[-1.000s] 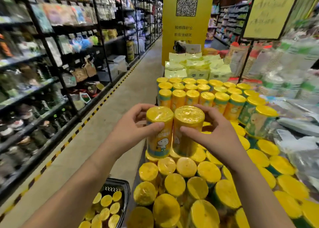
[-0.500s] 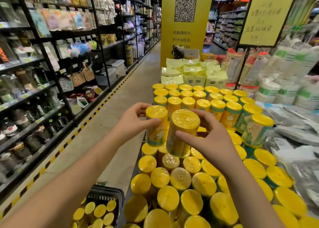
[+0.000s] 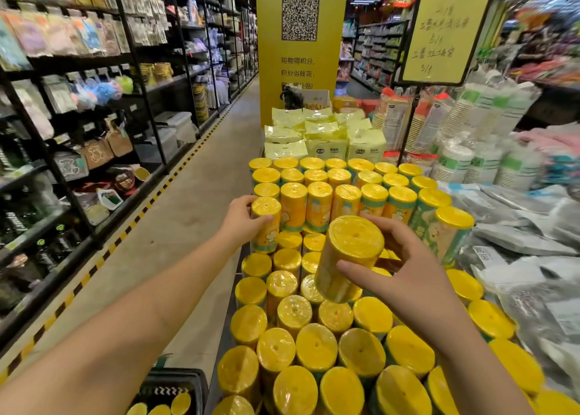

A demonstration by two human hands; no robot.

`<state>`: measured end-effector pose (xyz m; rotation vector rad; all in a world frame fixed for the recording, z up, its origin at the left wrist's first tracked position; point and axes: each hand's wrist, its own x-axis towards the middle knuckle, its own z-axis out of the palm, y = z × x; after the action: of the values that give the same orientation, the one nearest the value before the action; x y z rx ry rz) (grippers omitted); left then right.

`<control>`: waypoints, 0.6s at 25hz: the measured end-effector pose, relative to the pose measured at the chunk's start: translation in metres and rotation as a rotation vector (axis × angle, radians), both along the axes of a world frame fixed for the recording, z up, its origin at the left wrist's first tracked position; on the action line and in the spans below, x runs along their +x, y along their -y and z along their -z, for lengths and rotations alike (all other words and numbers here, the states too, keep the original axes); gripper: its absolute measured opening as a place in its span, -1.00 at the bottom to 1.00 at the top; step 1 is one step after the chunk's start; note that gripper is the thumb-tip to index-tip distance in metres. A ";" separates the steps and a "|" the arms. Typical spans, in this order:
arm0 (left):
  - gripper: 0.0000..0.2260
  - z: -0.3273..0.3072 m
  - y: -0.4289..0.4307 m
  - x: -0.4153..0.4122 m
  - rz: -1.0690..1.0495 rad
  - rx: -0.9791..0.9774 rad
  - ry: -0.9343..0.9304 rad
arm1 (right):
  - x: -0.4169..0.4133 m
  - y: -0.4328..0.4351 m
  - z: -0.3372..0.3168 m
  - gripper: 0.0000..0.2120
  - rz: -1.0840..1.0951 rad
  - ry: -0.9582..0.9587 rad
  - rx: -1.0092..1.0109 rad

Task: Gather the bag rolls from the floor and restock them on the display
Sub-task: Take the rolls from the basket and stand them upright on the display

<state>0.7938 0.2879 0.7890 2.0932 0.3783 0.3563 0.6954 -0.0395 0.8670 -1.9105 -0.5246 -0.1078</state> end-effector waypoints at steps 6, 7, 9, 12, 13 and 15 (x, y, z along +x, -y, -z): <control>-0.34 0.006 -0.009 0.007 0.010 0.116 -0.074 | 0.013 -0.016 0.010 -0.36 -0.023 -0.018 -0.004; -0.32 0.005 -0.007 0.005 0.013 0.130 -0.082 | 0.015 -0.021 0.011 -0.35 -0.032 -0.025 -0.005; -0.31 -0.004 -0.001 -0.001 0.036 0.146 -0.084 | 0.024 -0.030 0.014 -0.32 -0.037 -0.041 -0.005; -0.38 -0.024 0.014 -0.024 0.025 0.238 0.000 | 0.049 -0.050 0.016 -0.28 -0.021 -0.040 -0.011; -0.42 -0.028 0.020 -0.035 -0.007 0.276 0.074 | 0.060 -0.058 0.017 -0.28 -0.018 -0.035 -0.006; -0.54 -0.020 0.035 -0.053 -0.038 0.141 0.177 | 0.086 -0.076 0.021 -0.28 0.002 -0.022 0.005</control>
<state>0.7403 0.2528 0.8088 2.1727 0.2953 0.6018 0.7810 0.0361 0.8463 -1.9050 -0.5076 -0.0890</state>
